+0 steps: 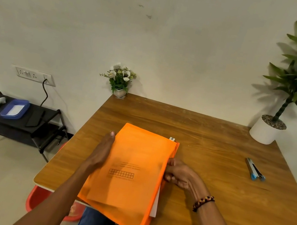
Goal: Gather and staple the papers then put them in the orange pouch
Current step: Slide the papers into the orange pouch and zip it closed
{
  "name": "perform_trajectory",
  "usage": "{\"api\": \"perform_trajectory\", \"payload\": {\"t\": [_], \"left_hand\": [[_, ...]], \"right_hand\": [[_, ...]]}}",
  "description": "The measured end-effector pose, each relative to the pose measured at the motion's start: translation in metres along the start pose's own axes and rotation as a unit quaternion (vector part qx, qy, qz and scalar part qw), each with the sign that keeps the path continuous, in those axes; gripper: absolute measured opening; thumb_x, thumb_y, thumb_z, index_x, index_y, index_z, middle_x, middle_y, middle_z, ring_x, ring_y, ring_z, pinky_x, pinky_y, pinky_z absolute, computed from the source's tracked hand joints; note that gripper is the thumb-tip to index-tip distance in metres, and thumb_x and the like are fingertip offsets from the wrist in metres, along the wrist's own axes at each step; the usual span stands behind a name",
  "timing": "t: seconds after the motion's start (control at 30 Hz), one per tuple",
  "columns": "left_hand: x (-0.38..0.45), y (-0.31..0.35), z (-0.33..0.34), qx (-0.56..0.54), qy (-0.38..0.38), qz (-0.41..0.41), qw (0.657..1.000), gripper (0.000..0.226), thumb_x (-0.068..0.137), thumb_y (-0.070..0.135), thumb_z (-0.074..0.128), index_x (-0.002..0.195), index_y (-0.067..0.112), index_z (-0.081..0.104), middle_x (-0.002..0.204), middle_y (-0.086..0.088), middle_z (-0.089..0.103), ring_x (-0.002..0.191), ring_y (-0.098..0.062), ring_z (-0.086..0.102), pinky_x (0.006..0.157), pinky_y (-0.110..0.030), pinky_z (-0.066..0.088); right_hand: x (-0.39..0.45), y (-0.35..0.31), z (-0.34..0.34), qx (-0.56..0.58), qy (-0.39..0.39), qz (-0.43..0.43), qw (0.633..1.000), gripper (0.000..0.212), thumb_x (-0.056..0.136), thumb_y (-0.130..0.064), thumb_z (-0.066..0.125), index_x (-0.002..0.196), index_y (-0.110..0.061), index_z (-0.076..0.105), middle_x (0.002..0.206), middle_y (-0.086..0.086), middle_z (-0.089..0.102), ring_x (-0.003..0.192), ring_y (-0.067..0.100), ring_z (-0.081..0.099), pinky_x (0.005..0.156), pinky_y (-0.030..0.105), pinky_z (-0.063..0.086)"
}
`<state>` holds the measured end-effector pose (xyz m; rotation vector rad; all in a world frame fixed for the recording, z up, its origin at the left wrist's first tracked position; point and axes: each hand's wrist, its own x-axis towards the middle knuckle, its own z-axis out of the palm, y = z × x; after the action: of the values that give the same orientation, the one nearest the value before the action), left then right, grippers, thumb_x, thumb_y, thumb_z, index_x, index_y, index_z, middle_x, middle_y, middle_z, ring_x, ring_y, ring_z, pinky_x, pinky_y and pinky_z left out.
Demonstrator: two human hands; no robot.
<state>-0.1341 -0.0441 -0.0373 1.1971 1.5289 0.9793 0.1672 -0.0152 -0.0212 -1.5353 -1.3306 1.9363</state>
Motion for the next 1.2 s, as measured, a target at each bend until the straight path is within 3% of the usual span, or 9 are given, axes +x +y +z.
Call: {"api": "perform_trajectory", "payload": {"t": [0.07,0.2,0.5,0.57,0.67,0.8,0.93,1.07,1.2], "left_hand": [[-0.001,0.002,0.0,0.008,-0.011,0.005,1.0,0.097,0.079,0.093,0.02,0.152,0.031,0.036,0.154,0.003,0.042,0.141,-0.019,0.04,0.118,-0.047,0.032],[-0.001,0.006,-0.001,-0.013,-0.004,-0.016,1.0,0.105,0.075,0.096,0.025,0.153,0.027,0.035,0.157,0.0,0.039,0.144,-0.022,0.037,0.12,-0.047,0.03],[-0.002,0.005,0.001,-0.027,-0.058,-0.018,0.998,0.072,0.092,0.079,0.021,0.142,0.035,0.048,0.138,0.007,0.057,0.125,-0.011,0.056,0.098,-0.031,0.046],[-0.002,0.005,-0.003,-0.043,-0.059,-0.035,0.997,0.076,0.089,0.082,0.026,0.142,0.033,0.049,0.137,0.005,0.059,0.123,-0.014,0.059,0.096,-0.032,0.049],[-0.003,0.006,-0.007,-0.025,-0.088,-0.018,0.996,0.068,0.098,0.071,0.01,0.145,0.037,0.046,0.133,0.008,0.062,0.118,-0.008,0.062,0.098,-0.034,0.049],[-0.003,0.007,-0.007,-0.026,-0.087,-0.004,0.996,0.067,0.099,0.069,0.008,0.147,0.038,0.043,0.137,0.01,0.058,0.12,-0.006,0.06,0.1,-0.033,0.048],[-0.002,0.007,-0.006,-0.032,-0.077,-0.015,0.996,0.061,0.101,0.064,0.008,0.145,0.04,0.042,0.134,0.014,0.057,0.114,-0.001,0.061,0.091,-0.025,0.05],[0.001,-0.002,-0.009,-0.035,-0.09,-0.028,0.995,0.075,0.09,0.084,0.016,0.154,0.047,0.024,0.163,0.007,0.029,0.145,-0.019,0.035,0.118,-0.052,0.032],[0.006,-0.008,-0.009,-0.029,-0.083,-0.045,0.995,0.085,0.084,0.09,0.021,0.157,0.045,0.016,0.167,0.006,0.015,0.152,-0.022,0.021,0.121,-0.058,0.022]], "right_hand": [[0.004,-0.001,0.008,-0.027,0.053,-0.025,0.998,0.026,0.099,0.012,0.043,0.093,-0.008,0.059,0.049,-0.001,0.063,0.032,0.003,0.051,0.028,0.013,0.033],[0.011,0.005,0.012,0.051,0.052,-0.042,0.996,0.028,0.094,0.019,0.047,0.093,-0.004,0.063,0.068,0.009,0.071,0.047,0.013,0.064,0.038,0.017,0.048],[0.01,0.01,0.013,0.122,0.068,-0.04,0.989,0.027,0.094,0.021,0.046,0.094,0.0,0.063,0.074,0.015,0.07,0.048,0.016,0.066,0.04,0.019,0.052],[0.012,0.006,0.018,0.105,0.077,-0.046,0.99,0.03,0.093,0.022,0.044,0.089,-0.001,0.063,0.071,0.013,0.069,0.047,0.015,0.065,0.038,0.018,0.049],[0.014,0.001,0.025,0.075,0.114,-0.065,0.989,0.036,0.091,0.023,0.038,0.08,-0.004,0.059,0.059,0.006,0.067,0.04,0.011,0.06,0.032,0.016,0.04],[0.014,-0.003,0.03,0.019,0.138,-0.08,0.987,0.04,0.092,0.016,0.042,0.065,-0.01,0.056,0.043,-0.002,0.055,0.03,0.004,0.039,0.029,0.014,0.021],[0.015,-0.002,0.033,-0.048,0.128,-0.067,0.988,0.026,0.094,0.007,0.052,0.075,-0.008,0.061,0.041,-0.006,0.053,0.029,0.004,0.035,0.033,0.013,0.018],[0.02,-0.004,0.035,-0.076,0.137,-0.051,0.986,0.02,0.094,0.003,0.047,0.094,-0.005,0.065,0.049,0.0,0.055,0.032,0.004,0.039,0.034,0.014,0.021],[0.024,-0.006,0.038,-0.052,0.144,-0.045,0.987,0.025,0.097,0.003,0.039,0.091,-0.008,0.061,0.054,0.004,0.052,0.033,0.005,0.039,0.034,0.015,0.023]]}}
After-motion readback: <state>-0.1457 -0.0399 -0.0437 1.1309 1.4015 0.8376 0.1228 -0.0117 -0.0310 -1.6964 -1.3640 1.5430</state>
